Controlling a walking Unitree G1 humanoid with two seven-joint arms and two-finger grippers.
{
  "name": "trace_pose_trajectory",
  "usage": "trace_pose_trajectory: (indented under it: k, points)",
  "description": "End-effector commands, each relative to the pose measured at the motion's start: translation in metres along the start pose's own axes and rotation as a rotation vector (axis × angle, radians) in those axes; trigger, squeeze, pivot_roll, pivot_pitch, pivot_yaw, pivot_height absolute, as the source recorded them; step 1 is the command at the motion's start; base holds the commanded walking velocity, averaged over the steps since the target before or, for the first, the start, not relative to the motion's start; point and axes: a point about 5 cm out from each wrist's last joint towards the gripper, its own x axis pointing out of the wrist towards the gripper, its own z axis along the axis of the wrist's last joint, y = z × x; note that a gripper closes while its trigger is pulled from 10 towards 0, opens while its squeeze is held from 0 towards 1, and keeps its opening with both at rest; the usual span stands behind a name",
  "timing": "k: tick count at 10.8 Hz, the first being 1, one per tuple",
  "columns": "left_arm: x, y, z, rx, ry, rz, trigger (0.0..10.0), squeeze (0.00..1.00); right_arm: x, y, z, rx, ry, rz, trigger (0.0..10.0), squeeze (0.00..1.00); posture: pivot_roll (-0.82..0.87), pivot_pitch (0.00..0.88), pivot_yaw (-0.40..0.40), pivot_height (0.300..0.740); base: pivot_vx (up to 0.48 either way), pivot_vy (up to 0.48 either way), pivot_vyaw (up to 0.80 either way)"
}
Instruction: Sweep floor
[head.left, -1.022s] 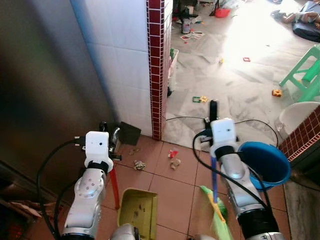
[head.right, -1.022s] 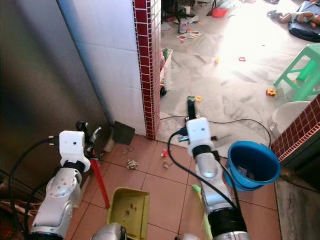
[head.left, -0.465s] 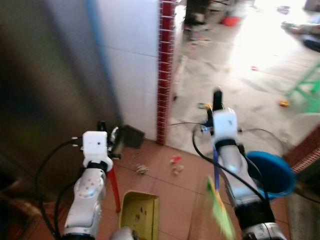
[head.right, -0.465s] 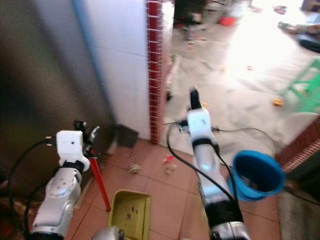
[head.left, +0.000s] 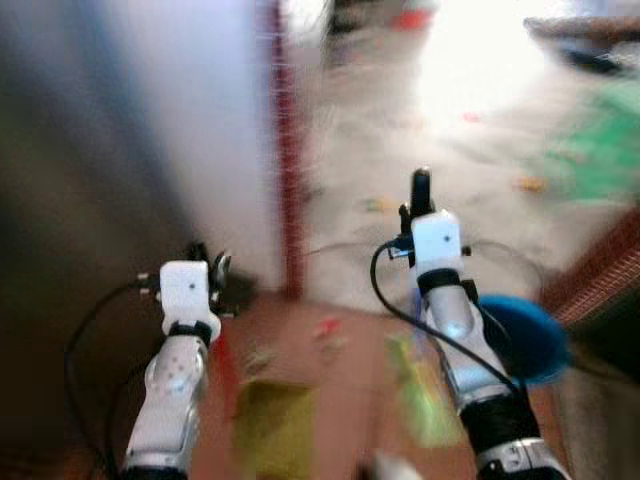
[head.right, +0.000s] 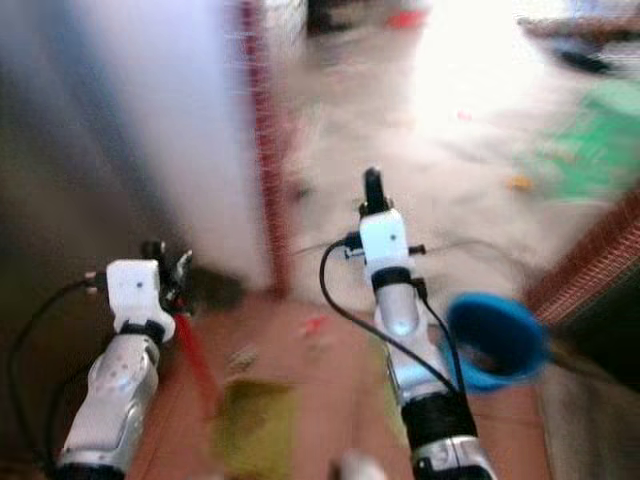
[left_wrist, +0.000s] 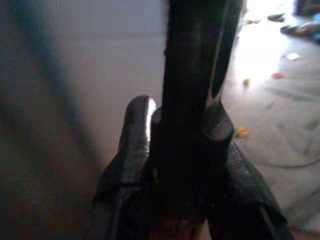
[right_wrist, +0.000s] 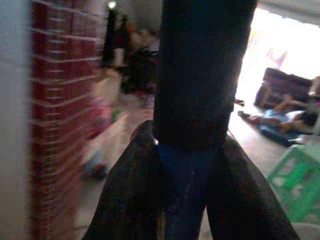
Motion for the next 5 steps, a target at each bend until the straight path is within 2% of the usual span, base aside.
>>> trace_pose_trajectory:
  k: [1, 2, 5]
  points:
    - [0.0015, -0.0055, 0.0120, -0.019, -0.062, -0.017, 10.0, 0.00, 0.0043, -0.0058, 0.0043, -0.047, -0.024, -0.003, 10.0, 0.00, -0.03, 0.000, 0.006, 0.740, 0.442, 0.000, 0.00]
    - [0.0020, -0.0070, 0.0133, -0.022, -0.065, -0.020, 10.0, 0.00, 0.0058, -0.0076, 0.0055, -0.053, -0.033, -0.001, 10.0, 0.00, -0.03, 0.000, 0.005, 0.740, 0.442, 0.000, 0.55]
    - [0.0013, -0.0059, 0.0144, -0.024, -0.061, -0.001, 10.0, 0.00, 0.0072, -0.0105, 0.0046, -0.056, -0.034, 0.003, 10.0, 0.00, -0.02, 0.000, 0.009, 0.740, 0.403, 0.000, 0.78]
